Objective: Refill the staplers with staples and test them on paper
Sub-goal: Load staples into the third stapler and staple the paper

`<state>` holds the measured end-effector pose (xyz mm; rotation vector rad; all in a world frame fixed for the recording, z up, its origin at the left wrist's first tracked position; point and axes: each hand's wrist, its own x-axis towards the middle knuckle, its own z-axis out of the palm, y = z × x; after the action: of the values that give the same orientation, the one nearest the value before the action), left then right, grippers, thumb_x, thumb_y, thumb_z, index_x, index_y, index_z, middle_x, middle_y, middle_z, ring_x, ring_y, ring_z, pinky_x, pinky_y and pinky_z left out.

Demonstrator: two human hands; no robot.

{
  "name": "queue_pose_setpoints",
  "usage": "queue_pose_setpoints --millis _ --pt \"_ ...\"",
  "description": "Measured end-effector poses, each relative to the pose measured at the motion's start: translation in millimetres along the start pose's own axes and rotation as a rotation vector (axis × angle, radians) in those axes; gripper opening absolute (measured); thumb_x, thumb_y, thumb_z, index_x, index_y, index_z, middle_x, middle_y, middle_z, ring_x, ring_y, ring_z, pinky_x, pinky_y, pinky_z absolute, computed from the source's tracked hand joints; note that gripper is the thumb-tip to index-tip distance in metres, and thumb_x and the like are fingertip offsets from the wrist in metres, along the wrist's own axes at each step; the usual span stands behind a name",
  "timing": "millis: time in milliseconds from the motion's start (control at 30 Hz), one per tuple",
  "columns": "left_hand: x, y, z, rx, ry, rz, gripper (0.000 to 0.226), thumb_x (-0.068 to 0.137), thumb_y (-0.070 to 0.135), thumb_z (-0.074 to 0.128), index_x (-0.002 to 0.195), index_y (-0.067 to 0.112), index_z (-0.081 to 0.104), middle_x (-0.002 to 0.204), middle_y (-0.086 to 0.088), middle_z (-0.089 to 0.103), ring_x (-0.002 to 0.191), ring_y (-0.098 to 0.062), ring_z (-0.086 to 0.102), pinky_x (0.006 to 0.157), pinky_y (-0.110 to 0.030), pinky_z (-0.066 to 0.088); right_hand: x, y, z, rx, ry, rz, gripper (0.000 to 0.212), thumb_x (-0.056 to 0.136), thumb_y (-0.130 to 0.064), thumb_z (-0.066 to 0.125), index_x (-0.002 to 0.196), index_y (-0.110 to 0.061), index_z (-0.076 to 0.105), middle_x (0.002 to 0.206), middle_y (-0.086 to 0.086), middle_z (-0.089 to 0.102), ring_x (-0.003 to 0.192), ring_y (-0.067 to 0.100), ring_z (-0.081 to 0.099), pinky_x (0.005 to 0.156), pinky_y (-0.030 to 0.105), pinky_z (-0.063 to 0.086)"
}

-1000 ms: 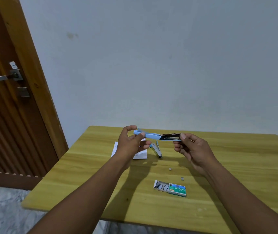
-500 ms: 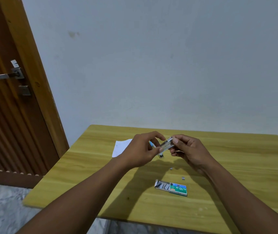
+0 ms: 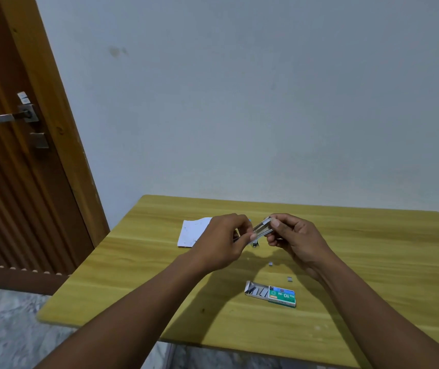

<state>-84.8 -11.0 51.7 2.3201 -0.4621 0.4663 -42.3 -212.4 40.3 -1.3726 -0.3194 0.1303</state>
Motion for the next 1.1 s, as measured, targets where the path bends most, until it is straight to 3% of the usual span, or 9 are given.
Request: queue_pose_setpoints --millis 267,400,533,733,933,1100 --pt "-4 -3 0 -0.029 0.016 -0.036 0.005 0.085 0.030 0.080 0.086 0.031 0.075 0.089 0.012 0.074 0.070 -0.004 0.063 0.068 -0.028 0.056 -2 5 -5 0.042 0.034 0.031 0.015 0.094 -0.011 0.062 0.102 -0.004 0.072 0.074 0.010 0.070 0.068 0.019 0.062 0.069 0.029 0.057" --pt "-7 -6 -4 -0.044 0.018 -0.034 0.027 0.082 0.022 0.082 0.103 0.029 0.067 0.095 0.016 0.072 0.078 0.001 0.066 0.072 -0.024 0.057 -4 2 -10 0.116 0.048 0.050 0.018 0.090 -0.011 0.063 0.105 -0.003 0.070 0.076 0.010 0.070 0.070 0.019 0.064 0.068 0.027 0.059" --pt "-10 -9 -3 -0.016 0.073 -0.007 0.040 0.080 0.022 0.084 0.106 0.034 0.056 0.097 0.016 0.072 0.084 -0.005 0.069 0.075 -0.029 0.059 -8 2 -10 0.193 -0.001 0.089 0.035 0.081 -0.016 0.066 0.113 -0.001 0.066 0.085 0.015 0.069 0.076 0.021 0.067 0.070 0.029 0.061" --pt "-13 -7 -2 0.187 0.145 0.102 0.029 0.081 0.022 0.082 0.103 0.023 0.063 0.084 0.031 0.056 0.076 -0.001 0.054 0.066 -0.008 0.037 -7 5 -9 0.222 -0.002 0.116 0.025 0.094 -0.010 0.059 0.116 0.000 0.066 0.092 0.019 0.071 0.080 0.025 0.068 0.071 0.034 0.058" --pt "-12 -10 1 0.205 0.117 0.120 0.027 0.084 0.022 0.078 0.106 0.027 0.064 0.098 0.017 0.068 0.077 -0.010 0.057 0.070 -0.034 0.053 -7 5 -6 0.184 0.023 0.103 0.023 0.095 -0.009 0.060 0.115 0.001 0.067 0.090 0.015 0.072 0.081 0.025 0.068 0.071 0.033 0.059" --pt "-12 -13 3 0.209 0.072 0.119 0.024 0.086 0.024 0.075 0.106 0.031 0.063 0.097 0.014 0.066 0.077 -0.012 0.053 0.070 -0.035 0.051 -8 6 -5 0.173 0.030 0.116 0.024 0.095 -0.010 0.059 0.117 0.000 0.066 0.092 0.016 0.071 0.081 0.024 0.069 0.071 0.032 0.059"
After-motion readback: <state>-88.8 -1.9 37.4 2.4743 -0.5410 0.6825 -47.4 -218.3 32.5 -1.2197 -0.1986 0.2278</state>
